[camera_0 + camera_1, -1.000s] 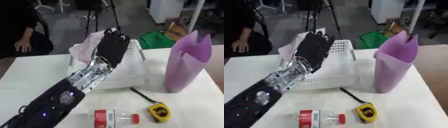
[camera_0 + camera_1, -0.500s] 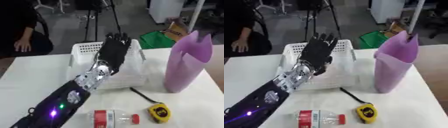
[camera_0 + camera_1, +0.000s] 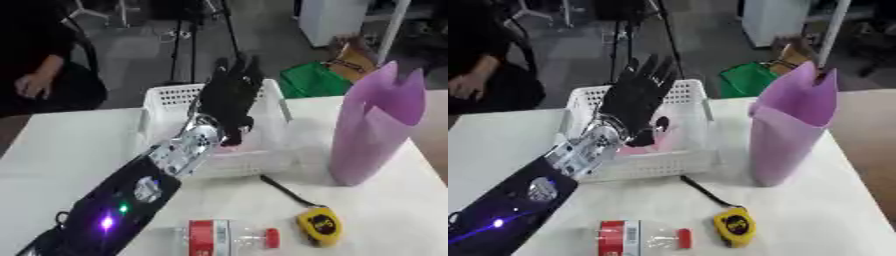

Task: Pick up objects on the table and place them in the box.

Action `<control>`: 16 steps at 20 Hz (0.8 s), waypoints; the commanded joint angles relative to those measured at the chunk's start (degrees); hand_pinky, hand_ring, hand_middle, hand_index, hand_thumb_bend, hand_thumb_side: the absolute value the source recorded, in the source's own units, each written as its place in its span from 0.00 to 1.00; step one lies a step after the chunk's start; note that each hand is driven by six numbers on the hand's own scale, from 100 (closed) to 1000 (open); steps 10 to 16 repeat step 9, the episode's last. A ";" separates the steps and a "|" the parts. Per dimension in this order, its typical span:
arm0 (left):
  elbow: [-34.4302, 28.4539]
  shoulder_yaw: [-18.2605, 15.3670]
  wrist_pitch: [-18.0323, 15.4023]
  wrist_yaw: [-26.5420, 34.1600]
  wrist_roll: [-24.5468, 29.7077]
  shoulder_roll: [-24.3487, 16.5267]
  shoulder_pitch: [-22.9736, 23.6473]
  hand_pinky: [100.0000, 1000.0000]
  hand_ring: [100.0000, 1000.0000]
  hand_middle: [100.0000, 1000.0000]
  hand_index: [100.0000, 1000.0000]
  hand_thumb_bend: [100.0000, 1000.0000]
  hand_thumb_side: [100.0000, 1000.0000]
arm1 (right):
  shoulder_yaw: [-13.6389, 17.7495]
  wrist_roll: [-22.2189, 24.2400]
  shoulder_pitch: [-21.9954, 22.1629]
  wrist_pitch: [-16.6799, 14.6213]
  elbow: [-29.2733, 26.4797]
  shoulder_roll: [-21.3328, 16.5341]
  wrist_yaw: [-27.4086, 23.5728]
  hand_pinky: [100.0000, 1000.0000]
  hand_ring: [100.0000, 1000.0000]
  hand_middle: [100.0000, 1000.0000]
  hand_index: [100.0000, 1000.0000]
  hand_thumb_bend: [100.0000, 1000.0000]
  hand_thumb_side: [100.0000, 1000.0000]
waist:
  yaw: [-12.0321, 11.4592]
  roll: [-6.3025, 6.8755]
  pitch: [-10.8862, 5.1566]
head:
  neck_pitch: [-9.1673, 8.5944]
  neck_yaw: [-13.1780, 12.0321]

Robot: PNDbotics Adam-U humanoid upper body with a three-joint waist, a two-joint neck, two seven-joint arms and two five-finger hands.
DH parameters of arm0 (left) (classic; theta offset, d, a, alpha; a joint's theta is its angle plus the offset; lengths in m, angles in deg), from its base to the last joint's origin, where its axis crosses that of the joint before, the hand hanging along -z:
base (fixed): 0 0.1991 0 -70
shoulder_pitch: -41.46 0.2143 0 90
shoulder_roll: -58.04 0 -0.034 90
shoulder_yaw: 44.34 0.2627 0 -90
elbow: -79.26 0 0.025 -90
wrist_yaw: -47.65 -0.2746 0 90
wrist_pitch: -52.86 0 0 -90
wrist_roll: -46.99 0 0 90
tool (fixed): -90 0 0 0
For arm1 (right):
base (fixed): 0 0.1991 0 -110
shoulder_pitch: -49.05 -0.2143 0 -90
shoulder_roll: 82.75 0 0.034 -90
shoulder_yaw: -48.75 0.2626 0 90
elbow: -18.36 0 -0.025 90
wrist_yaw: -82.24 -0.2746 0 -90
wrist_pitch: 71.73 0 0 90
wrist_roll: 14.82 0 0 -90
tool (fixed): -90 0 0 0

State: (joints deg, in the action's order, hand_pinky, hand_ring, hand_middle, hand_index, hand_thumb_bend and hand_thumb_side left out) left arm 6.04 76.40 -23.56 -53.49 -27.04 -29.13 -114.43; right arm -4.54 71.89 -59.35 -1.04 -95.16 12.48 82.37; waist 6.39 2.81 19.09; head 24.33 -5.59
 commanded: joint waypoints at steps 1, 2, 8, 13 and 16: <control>-1.40 -1.04 0.04 -0.78 0.33 -1.00 -1.59 0.80 0.97 1.00 1.00 0.31 0.65 | 0.23 -0.03 -0.31 0.15 -1.08 -0.89 -0.22 0.61 0.58 0.51 0.65 0.00 0.75 | 0.05 -0.50 -1.19 | -0.65 -0.22; -1.66 -1.13 0.15 -0.82 0.30 -1.03 -1.58 0.80 0.97 1.00 1.00 0.31 0.65 | 0.24 -0.06 -0.31 0.15 -1.08 -0.88 -0.21 0.61 0.58 0.51 0.65 0.00 0.75 | 0.06 -0.52 -1.17 | -0.65 -0.21; -6.56 -2.13 1.61 -0.08 -0.52 -1.88 -1.36 0.80 0.95 1.00 1.00 0.36 0.77 | 0.26 -0.20 -0.25 0.03 -1.08 -0.92 -0.15 0.61 0.58 0.51 0.65 0.00 0.75 | 0.02 -0.66 -1.09 | -0.38 -0.05; -8.94 -3.07 2.72 0.77 -1.39 -1.91 -1.57 0.78 0.87 0.96 1.00 0.32 0.95 | 0.31 -0.25 -0.23 0.02 -1.08 -0.89 -0.14 0.61 0.58 0.50 0.65 0.00 0.75 | -0.07 -0.74 -1.07 | -0.05 0.65; -8.94 -3.07 2.72 0.77 -1.39 -1.91 -1.57 0.78 0.87 0.96 1.00 0.32 0.95 | 0.31 -0.25 -0.23 0.02 -1.08 -0.89 -0.14 0.61 0.58 0.50 0.65 0.00 0.75 | -0.07 -0.74 -1.07 | -0.05 0.65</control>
